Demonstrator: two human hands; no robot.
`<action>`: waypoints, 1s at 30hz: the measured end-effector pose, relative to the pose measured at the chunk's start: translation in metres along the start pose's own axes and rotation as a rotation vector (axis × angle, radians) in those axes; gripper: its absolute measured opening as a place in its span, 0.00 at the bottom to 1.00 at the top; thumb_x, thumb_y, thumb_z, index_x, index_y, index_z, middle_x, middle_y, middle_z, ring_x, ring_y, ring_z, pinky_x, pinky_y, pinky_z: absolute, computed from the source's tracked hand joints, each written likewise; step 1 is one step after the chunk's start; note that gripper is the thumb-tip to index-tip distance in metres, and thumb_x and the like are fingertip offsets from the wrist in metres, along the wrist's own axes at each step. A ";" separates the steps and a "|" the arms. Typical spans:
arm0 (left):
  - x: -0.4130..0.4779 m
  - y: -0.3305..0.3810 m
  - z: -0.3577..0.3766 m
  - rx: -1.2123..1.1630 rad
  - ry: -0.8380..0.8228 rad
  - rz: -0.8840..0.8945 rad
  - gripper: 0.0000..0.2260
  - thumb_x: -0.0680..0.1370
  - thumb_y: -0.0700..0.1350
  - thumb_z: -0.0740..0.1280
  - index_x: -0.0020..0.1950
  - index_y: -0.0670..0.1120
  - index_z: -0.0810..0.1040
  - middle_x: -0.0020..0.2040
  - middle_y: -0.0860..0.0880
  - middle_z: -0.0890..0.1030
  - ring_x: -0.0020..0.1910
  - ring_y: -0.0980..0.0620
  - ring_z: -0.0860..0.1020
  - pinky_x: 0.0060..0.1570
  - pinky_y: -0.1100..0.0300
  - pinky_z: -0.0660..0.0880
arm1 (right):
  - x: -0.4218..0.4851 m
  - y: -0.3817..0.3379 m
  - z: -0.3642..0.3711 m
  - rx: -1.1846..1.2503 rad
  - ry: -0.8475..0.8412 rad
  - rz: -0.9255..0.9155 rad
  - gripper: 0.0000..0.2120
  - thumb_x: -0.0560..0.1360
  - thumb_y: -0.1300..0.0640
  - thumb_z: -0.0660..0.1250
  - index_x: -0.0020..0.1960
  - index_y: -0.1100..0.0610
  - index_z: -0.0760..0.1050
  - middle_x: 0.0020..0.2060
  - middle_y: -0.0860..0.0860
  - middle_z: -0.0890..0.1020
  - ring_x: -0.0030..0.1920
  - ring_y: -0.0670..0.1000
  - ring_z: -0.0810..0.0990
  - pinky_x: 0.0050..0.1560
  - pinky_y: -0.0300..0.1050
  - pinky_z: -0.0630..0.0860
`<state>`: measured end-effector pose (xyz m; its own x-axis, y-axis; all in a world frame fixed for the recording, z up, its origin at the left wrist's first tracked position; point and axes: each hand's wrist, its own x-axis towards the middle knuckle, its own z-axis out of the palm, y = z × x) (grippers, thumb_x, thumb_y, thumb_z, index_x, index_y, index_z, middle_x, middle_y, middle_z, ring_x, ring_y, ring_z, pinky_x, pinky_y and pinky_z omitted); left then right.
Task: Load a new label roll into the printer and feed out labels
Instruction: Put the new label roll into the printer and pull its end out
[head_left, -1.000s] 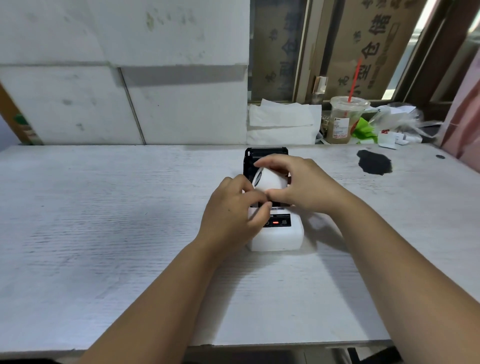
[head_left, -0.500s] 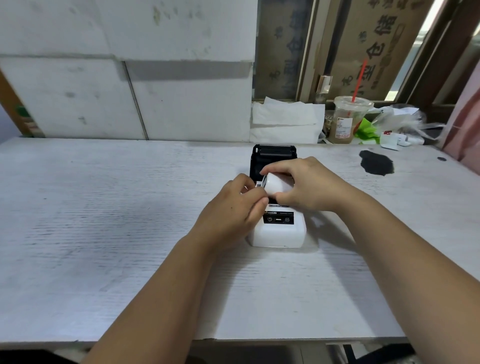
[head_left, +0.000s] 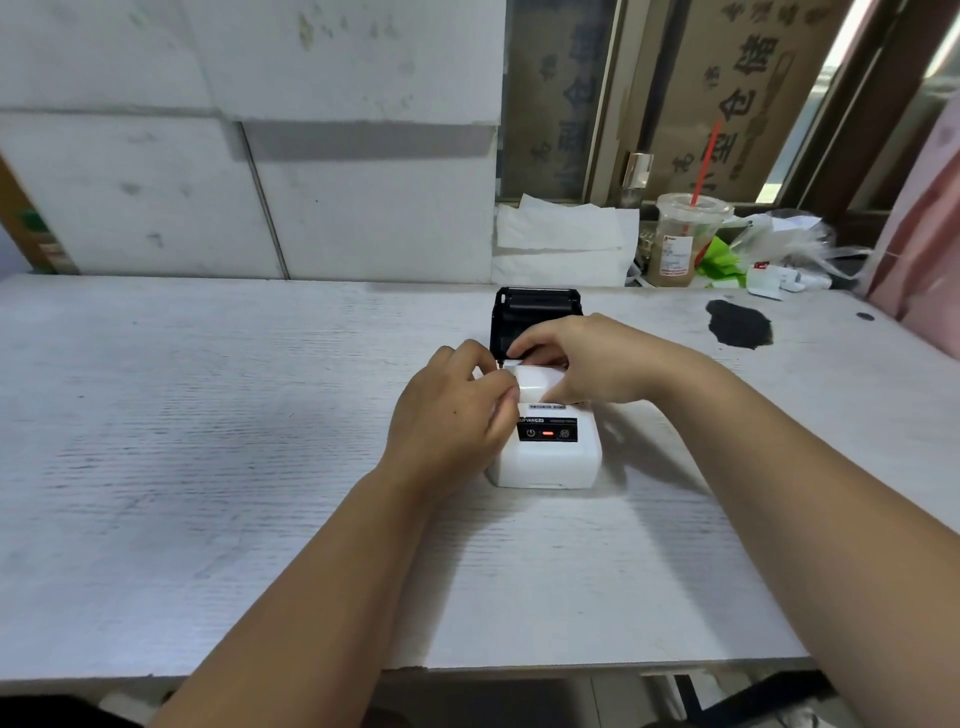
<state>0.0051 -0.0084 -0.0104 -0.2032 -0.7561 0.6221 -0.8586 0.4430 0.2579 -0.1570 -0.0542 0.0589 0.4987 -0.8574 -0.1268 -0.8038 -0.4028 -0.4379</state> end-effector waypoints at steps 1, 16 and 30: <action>0.000 0.000 0.000 -0.001 0.009 0.009 0.14 0.73 0.47 0.57 0.39 0.46 0.81 0.43 0.48 0.79 0.35 0.47 0.71 0.30 0.58 0.68 | 0.000 0.001 0.000 0.038 -0.005 0.003 0.26 0.69 0.64 0.73 0.64 0.50 0.73 0.59 0.46 0.80 0.59 0.44 0.77 0.59 0.39 0.74; 0.004 0.005 -0.004 -0.103 0.059 0.011 0.12 0.71 0.46 0.60 0.48 0.44 0.79 0.42 0.46 0.78 0.36 0.46 0.76 0.33 0.55 0.73 | -0.002 0.012 0.014 0.190 0.281 0.079 0.07 0.73 0.57 0.68 0.49 0.47 0.80 0.43 0.43 0.82 0.45 0.43 0.78 0.43 0.34 0.70; 0.001 0.004 0.001 -0.095 0.006 0.061 0.15 0.73 0.49 0.58 0.48 0.48 0.83 0.48 0.51 0.81 0.42 0.47 0.74 0.32 0.56 0.75 | 0.004 0.015 0.027 0.228 0.466 0.083 0.05 0.74 0.55 0.68 0.48 0.50 0.81 0.41 0.44 0.82 0.44 0.44 0.78 0.41 0.32 0.71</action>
<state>0.0009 -0.0079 -0.0093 -0.2511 -0.7234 0.6432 -0.7959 0.5324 0.2881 -0.1582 -0.0549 0.0278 0.1976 -0.9559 0.2174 -0.7176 -0.2921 -0.6323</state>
